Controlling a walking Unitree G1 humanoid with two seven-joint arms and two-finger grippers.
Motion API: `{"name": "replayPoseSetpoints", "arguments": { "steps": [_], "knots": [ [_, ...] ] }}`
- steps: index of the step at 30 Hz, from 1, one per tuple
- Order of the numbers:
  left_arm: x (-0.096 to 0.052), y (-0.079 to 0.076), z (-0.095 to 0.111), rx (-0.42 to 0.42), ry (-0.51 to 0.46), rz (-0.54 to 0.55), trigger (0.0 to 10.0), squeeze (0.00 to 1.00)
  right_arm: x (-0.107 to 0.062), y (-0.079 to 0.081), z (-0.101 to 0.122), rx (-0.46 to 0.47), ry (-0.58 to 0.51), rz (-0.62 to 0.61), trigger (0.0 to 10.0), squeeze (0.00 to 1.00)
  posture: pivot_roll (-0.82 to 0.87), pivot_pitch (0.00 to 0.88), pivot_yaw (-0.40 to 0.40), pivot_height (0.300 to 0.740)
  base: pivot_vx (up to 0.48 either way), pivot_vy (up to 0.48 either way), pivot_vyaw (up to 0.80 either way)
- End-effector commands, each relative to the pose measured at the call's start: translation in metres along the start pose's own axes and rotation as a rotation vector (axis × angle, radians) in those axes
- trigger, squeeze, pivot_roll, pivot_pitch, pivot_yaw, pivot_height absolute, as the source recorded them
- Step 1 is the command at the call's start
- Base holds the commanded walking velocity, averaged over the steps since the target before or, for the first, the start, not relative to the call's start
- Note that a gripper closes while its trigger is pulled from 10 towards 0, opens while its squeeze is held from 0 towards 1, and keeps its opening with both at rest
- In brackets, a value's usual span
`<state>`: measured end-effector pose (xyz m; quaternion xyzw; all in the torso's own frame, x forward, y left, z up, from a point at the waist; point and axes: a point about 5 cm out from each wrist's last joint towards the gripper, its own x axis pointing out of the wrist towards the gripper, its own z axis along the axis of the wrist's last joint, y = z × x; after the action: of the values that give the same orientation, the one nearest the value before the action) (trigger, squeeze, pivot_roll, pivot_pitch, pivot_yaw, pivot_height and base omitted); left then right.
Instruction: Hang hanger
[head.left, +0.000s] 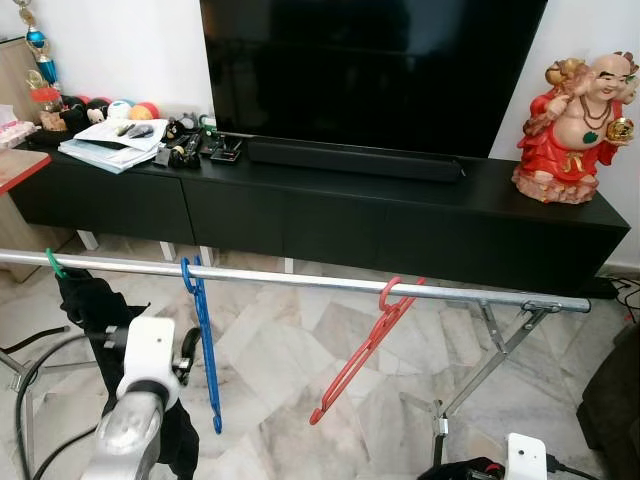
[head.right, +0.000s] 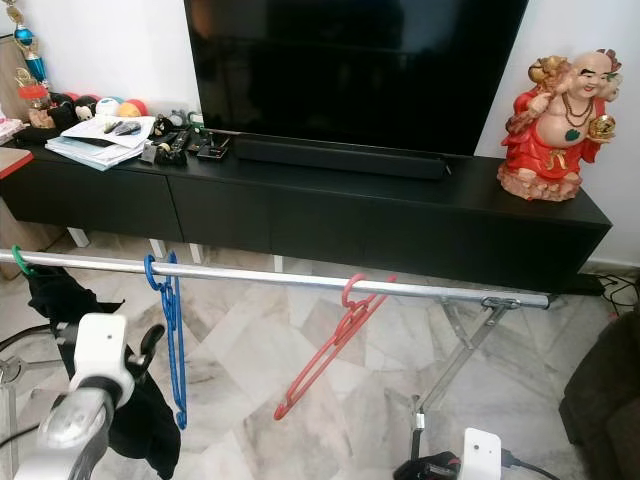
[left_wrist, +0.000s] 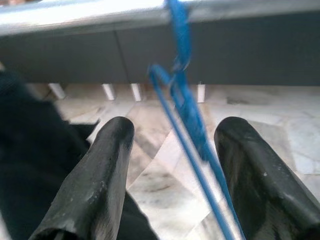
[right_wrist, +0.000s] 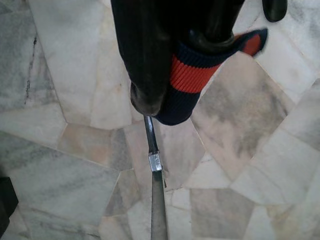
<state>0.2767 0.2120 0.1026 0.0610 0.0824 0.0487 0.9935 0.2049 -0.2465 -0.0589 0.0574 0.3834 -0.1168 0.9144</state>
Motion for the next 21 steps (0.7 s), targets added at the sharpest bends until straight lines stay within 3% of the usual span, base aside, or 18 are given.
{"name": "replayPoseSetpoints", "arguments": {
  "steps": [1, 4, 7, 14, 21],
  "knots": [
    [0.006, -0.005, 0.003, -0.047, 0.017, -0.066, 10.0, 0.0, 0.002, 0.002, 0.007, -0.005, -0.017, 0.006, 10.0, 0.0, 0.22, 0.0, -0.05, 0.74, 0.0, 0.0, 0.0],
    [0.015, -0.007, 0.009, -0.027, 0.043, -0.098, 10.0, 0.0, 0.002, 0.003, 0.007, -0.003, -0.018, 0.007, 10.0, 0.0, 0.21, 0.0, -0.048, 0.74, 0.0, 0.0, 0.0],
    [0.026, -0.002, 0.009, 0.015, 0.101, -0.023, 10.0, 0.0, 0.002, 0.003, 0.008, -0.004, -0.017, 0.008, 10.0, 0.0, 0.21, 0.0, -0.053, 0.74, 0.0, 0.0, 0.0],
    [0.042, 0.0, 0.009, -0.032, 0.189, 0.133, 10.0, 0.0, 0.003, 0.004, 0.011, -0.003, -0.02, 0.008, 10.0, 0.0, 0.2, 0.0, -0.061, 0.74, 0.0, 0.0, 0.0],
    [0.055, -0.002, 0.009, -0.034, 0.213, 0.151, 10.0, 0.0, 0.003, 0.005, 0.012, -0.007, -0.023, 0.013, 10.0, 0.0, 0.19, 0.0, -0.066, 0.74, 0.0, 0.0, 0.0]
  ]
}}
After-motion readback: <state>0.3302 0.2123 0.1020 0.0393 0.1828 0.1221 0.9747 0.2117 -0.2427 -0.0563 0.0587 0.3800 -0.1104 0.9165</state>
